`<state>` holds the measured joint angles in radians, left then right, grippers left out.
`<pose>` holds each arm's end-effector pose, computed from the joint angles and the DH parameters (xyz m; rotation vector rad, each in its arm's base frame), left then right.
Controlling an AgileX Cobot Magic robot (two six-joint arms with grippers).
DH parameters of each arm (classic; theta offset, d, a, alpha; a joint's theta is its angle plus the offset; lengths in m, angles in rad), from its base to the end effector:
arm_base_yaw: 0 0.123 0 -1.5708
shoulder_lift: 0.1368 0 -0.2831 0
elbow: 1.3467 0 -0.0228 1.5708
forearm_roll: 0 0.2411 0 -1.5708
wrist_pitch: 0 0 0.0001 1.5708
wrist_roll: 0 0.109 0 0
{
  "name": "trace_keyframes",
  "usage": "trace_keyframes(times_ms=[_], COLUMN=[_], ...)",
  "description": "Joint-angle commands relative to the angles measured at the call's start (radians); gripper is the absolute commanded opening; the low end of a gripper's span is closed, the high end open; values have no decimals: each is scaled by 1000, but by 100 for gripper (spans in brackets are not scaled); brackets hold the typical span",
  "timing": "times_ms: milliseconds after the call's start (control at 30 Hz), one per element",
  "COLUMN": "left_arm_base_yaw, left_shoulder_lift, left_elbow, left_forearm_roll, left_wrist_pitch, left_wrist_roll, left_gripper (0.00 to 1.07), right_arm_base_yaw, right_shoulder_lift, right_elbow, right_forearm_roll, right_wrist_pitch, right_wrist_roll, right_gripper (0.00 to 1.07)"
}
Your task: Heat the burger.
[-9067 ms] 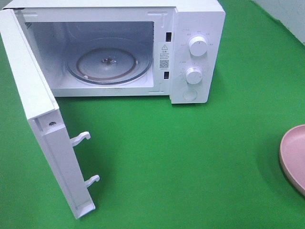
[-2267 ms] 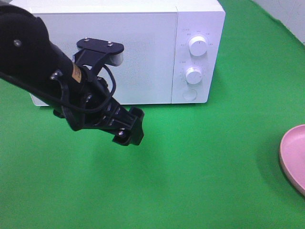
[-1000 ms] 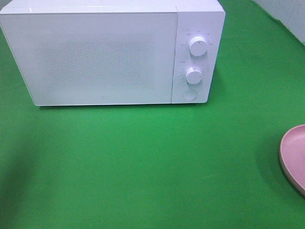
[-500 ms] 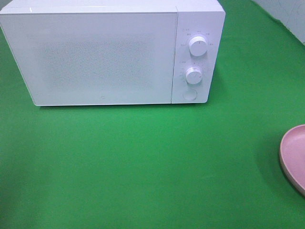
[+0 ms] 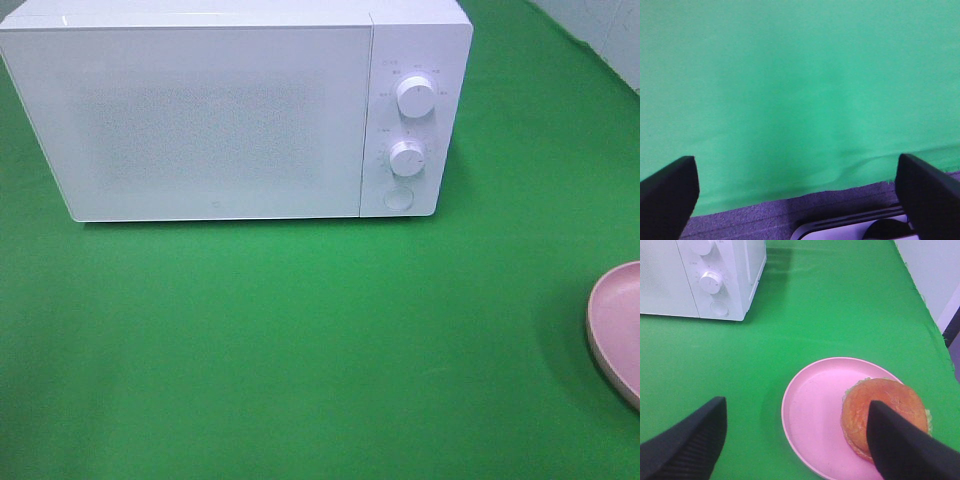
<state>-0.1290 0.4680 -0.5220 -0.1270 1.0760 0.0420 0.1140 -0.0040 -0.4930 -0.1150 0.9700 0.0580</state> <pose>0.0650 -0.0207 0.2535 0.1845 2.4983 -0.2008 0.0097 -0.0093 0.2719 -0.0558 1.9509 -0.0221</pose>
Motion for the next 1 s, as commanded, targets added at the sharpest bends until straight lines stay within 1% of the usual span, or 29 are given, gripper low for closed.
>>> trace_keyframes(times_ms=[33, 67, 100, 167, 200, 233, 267, 300, 333, 367, 400, 433, 467, 500, 533, 600, 1000], left_arm_base_yaw=[3, 3, 3, 60, 60, 92, 92, 126, 126, 143, 174, 174, 195, 195, 205, 205, 205], left_shoulder_lift=[-33, -70, -70, -166, -166, -231, -231, -296, -296, -322, -382, -382, -425, -425, -469, -500, -494], left_elbow=[6, 6, 6, 6, 6, 6, 6, 6, 6, 6, 6, 6, 6, 6, 6, 7, 8], left_forearm_roll=[-21, -21, -21, -20, -20, -20, -20, -20, -20, -20, -20, -20, -20, -20, -21, -20, -21], left_wrist_pitch=[-9, -9, -9, -9, -9, -9, -9, -9, -9, -9, -9, -9, -10, -10, -10, -11, -10], left_wrist_roll=[-4, -4, -4, -2, -2, -2, -2, -2, -2, -2, -2, -2, -2, -2, -2, -2, -2], left_gripper=[100, 100, 100, 100, 100, 100, 100, 100, 100, 100, 100, 100, 100, 100, 100, 100, 100], right_arm_base_yaw=[-7, -7, -7, -7, -7, -7, -7, -7, -7, -7, -7, -7, -7, -7, -7, -7, -7], right_shoulder_lift=[-28, -28, -28, -28, -28, -28, -28, -28, -28, -28, -28, -28, -28, -28, -28, -28, -27], right_elbow=[2, 2, 2, 2, 2, 2, 2, 2, 2, 2, 2, 2, 2, 2, 2, 2, 2], right_forearm_roll=[1, 1, 1, 1, 1, 1, 1, 1, 1, 1, 1, 1, 1, 1, 1, 1, 1], right_wrist_pitch=[-11, -11, -11, -11, -11, -11, -11, -11, -11, -11, -11, -11, -11, -11, -11, -11, -11], right_wrist_roll=[-8, -8, -8, -8, -8, -8, -8, -8, -8, -8, -8, -8, -8, -8, -8, -8, -8], right_gripper=[75, 75, 75, 75, 75, 75, 75, 75, 75, 75, 75, 75, 75, 75, 75, 75, 75])
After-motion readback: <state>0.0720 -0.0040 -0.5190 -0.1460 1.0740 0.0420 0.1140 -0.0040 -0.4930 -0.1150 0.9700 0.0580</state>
